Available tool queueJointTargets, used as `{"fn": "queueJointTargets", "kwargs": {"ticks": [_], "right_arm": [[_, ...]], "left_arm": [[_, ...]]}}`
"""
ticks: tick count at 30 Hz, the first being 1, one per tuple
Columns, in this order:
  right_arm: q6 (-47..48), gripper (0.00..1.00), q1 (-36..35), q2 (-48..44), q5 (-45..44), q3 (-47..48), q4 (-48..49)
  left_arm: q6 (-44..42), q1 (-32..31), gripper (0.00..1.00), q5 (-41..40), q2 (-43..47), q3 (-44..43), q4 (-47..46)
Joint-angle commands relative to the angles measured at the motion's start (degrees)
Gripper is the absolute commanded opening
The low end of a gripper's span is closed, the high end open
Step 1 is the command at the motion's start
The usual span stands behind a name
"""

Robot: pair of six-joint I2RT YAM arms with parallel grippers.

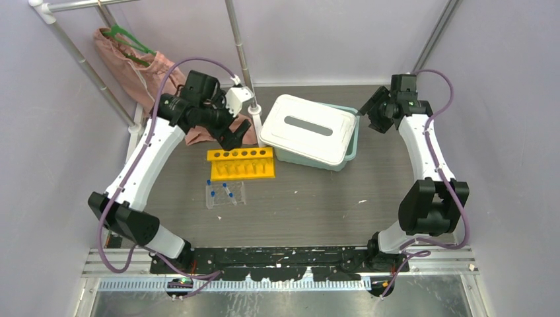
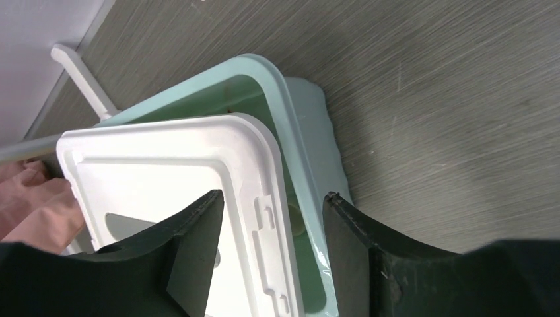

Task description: Organize the chemistry lab equipment

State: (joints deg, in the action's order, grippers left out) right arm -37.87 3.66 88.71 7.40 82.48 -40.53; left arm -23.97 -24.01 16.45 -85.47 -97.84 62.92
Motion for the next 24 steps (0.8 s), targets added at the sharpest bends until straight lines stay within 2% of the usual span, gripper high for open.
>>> {"fn": "queueJointTargets", "kwargs": {"ticks": [1,3,7,14,18,24], "right_arm": [[4.25,0.63,-1.22,-2.59,-6.22,3.74,-4.05],[4.52,0.63,-2.41,-1.57,-6.49,3.99,-3.99],[5.29,0.62,-5.49,1.85,-7.09,6.28,-5.42],[5.50,0.59,-7.16,7.05,-5.75,9.57,-7.35],[6.72,0.53,-7.47,8.05,-10.27,10.16,-8.58],[9.27,0.47,-7.40,9.30,-14.49,11.92,-10.06]], "left_arm": [[2.42,-0.25,0.94,-0.75,-6.28,-8.67,2.93],[3.21,-0.25,0.89,-0.57,-10.57,-11.90,3.59],[3.64,-0.25,0.84,0.69,-15.22,-14.79,2.54],[4.50,-0.15,0.79,3.08,-17.52,-11.65,-3.36],[2.88,-0.14,0.76,5.98,-16.76,-8.18,-5.71],[-1.72,-0.16,0.73,8.87,-16.83,-7.07,-3.87]]}}
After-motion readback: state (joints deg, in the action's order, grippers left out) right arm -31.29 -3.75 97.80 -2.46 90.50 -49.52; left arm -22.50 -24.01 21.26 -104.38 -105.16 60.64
